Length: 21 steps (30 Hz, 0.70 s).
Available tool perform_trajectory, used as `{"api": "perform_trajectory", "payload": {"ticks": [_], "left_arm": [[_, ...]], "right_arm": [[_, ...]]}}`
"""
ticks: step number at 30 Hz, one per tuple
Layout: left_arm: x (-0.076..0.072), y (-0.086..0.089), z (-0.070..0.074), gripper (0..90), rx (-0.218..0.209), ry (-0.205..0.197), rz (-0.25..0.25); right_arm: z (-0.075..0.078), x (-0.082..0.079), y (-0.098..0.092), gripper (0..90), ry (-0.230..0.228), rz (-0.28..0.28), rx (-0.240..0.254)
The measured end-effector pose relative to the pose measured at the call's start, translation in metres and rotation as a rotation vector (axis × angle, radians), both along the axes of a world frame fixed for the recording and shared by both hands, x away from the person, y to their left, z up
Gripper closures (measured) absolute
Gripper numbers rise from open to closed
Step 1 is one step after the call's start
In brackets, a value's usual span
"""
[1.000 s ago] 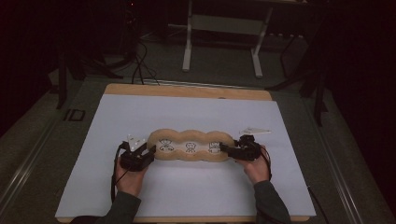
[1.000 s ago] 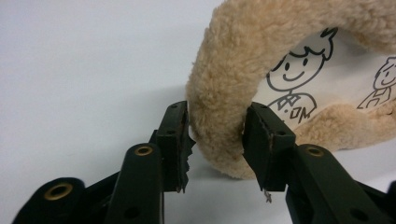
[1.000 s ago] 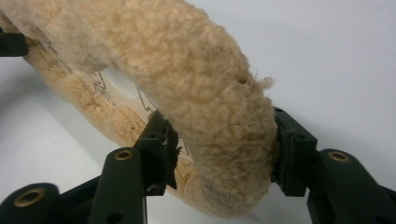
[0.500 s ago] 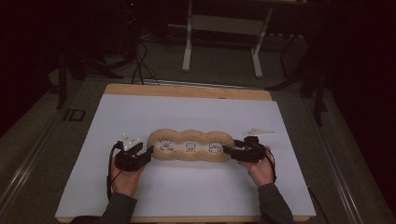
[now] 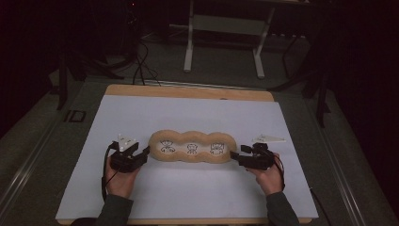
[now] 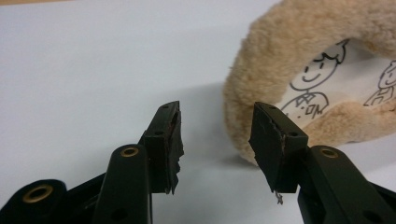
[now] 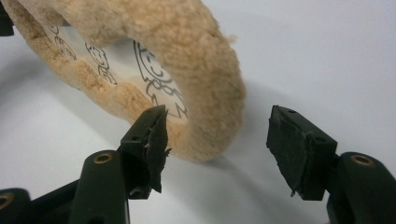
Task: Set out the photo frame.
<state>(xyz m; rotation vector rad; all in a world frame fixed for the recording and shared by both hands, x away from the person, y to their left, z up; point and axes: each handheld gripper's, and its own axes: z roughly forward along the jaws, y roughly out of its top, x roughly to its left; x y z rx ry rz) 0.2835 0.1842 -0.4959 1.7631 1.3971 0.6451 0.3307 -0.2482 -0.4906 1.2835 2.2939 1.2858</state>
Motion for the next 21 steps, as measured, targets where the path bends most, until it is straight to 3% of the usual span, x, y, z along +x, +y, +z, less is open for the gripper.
{"api": "perform_trajectory", "payload": {"ticks": [5,12,21], "left_arm": [[-0.002,0.014,0.003,53.7,-0.024,0.002,0.028],[0.004,0.028,-0.003,53.7,0.002,0.041,0.053],[0.014,0.04,-0.014,51.4,0.012,0.062,0.085]], "right_arm": [[-0.002,-0.003,-0.008,37.8,0.002,-0.016,-0.004],[-0.007,-0.005,-0.019,38.1,0.005,-0.046,-0.009],[-0.016,-0.003,-0.024,37.4,-0.001,-0.081,-0.093]]}}
